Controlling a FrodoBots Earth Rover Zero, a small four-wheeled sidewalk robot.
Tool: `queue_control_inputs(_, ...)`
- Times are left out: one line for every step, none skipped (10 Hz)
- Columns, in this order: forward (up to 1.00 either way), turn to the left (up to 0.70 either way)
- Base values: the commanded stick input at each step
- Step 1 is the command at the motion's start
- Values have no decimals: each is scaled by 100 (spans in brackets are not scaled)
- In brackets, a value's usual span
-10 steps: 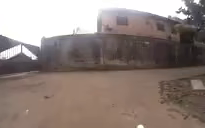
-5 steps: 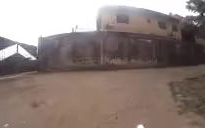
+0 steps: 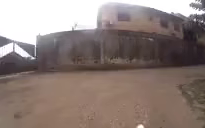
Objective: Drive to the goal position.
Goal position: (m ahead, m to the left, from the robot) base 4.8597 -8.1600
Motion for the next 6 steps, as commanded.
queue_control_inputs(70, 0)
queue_control_inputs(70, -1)
queue_control_inputs(70, -2)
queue_control_inputs(70, -32)
queue_control_inputs(70, -32)
queue_control_inputs(70, -32)
